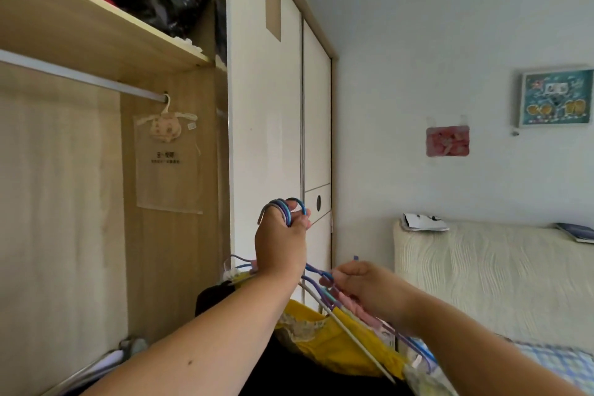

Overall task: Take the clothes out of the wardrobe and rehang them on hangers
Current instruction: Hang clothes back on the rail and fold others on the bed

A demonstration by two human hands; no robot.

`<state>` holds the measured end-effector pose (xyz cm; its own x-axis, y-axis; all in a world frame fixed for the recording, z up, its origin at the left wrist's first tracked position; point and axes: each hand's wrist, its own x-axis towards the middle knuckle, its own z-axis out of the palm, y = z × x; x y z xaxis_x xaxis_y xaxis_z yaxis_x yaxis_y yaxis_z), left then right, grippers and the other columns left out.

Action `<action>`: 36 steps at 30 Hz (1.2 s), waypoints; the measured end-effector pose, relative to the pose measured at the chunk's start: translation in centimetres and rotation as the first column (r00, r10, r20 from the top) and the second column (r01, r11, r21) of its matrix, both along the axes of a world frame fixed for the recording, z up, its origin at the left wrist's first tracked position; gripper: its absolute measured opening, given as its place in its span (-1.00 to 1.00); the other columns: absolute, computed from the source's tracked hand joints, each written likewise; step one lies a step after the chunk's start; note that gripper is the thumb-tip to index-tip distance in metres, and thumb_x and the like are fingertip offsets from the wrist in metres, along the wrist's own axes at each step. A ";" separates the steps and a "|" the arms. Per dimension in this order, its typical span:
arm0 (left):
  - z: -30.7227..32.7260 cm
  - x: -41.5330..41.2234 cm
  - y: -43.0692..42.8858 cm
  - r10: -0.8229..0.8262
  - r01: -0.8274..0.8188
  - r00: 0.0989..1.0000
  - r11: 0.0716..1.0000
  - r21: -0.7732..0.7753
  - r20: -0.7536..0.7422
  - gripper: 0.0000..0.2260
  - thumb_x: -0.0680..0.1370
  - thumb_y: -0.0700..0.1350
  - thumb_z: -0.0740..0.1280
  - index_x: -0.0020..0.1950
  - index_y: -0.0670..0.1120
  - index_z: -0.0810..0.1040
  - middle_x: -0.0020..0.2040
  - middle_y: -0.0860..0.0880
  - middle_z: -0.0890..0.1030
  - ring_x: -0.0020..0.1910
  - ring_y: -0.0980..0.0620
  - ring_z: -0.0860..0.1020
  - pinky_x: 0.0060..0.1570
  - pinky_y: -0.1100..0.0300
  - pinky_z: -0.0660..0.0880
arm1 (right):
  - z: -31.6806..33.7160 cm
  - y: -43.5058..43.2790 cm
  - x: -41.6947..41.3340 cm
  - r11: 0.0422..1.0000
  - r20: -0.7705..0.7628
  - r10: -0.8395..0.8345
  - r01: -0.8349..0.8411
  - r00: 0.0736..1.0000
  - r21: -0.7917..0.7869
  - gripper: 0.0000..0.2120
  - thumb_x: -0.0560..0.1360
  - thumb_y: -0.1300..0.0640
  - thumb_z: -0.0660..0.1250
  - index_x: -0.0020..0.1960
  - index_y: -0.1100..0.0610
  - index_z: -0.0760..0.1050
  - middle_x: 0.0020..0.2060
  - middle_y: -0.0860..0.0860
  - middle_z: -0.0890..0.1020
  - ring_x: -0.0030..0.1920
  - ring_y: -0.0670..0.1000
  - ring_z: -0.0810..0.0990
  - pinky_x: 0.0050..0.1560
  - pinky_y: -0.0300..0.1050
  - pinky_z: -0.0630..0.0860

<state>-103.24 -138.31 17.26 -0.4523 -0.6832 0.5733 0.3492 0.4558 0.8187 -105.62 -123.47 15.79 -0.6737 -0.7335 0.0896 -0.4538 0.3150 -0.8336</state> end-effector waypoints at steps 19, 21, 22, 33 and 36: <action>11.2 2.6 -6.4 -0.179 0.190 0.973 0.979 0.072 -0.144 -0.84 0.64 -0.16 0.17 -0.02 -0.14 0.53 -0.13 -0.02 0.60 -0.09 0.05 0.59 -0.15 0.34 0.56 | 6.4 -7.0 1.4 0.988 -0.704 -0.144 0.138 0.695 -0.066 -0.40 0.43 0.14 0.26 0.38 -0.31 0.27 0.13 -0.10 0.61 0.08 -0.07 0.58 0.06 -0.17 0.55; 12.9 3.3 -8.0 -0.162 0.172 0.974 0.984 0.051 -0.156 -0.84 0.64 -0.16 0.18 -0.09 -0.08 0.51 -0.08 -0.02 0.62 -0.08 0.07 0.61 -0.16 0.35 0.56 | 8.1 -8.8 1.2 0.989 -0.716 -0.145 0.117 0.683 -0.089 -0.40 0.43 0.14 0.26 0.38 -0.30 0.28 0.13 -0.12 0.61 0.06 -0.07 0.58 0.05 -0.17 0.55; 13.7 3.5 -9.1 -0.139 0.146 0.977 0.989 0.032 -0.159 -0.83 0.64 -0.14 0.19 -0.11 -0.04 0.51 -0.06 -0.01 0.63 -0.08 0.08 0.62 -0.10 0.31 0.56 | 9.1 -10.0 1.2 0.990 -0.713 -0.143 0.102 0.686 -0.100 -0.40 0.43 0.14 0.26 0.38 -0.29 0.28 0.14 -0.14 0.60 0.05 -0.07 0.57 0.03 -0.19 0.55; 18.4 2.2 -25.2 0.069 -0.059 0.995 0.991 -0.118 0.074 -0.82 0.58 -0.11 0.31 0.08 -0.19 0.59 -0.11 -0.03 0.66 -0.13 0.01 0.66 -0.06 0.07 0.61 | 13.5 -25.3 -1.7 0.991 -0.710 -0.097 -0.001 0.698 -0.136 -0.49 0.47 0.14 0.30 0.38 -0.15 0.37 0.13 -0.09 0.60 -0.05 -0.06 0.53 -0.10 -0.24 0.54; 19.6 0.8 -30.5 0.095 -0.079 0.991 0.983 -0.168 0.089 -0.89 0.58 -0.15 0.30 -0.04 -0.15 0.59 -0.09 -0.05 0.67 -0.14 0.01 0.65 -0.07 0.10 0.61 | 14.6 -31.0 -3.9 0.989 -0.722 -0.088 -0.025 0.686 -0.144 -0.52 0.48 0.13 0.29 0.37 -0.15 0.39 0.08 -0.09 0.61 -0.09 -0.06 0.53 -0.16 -0.27 0.52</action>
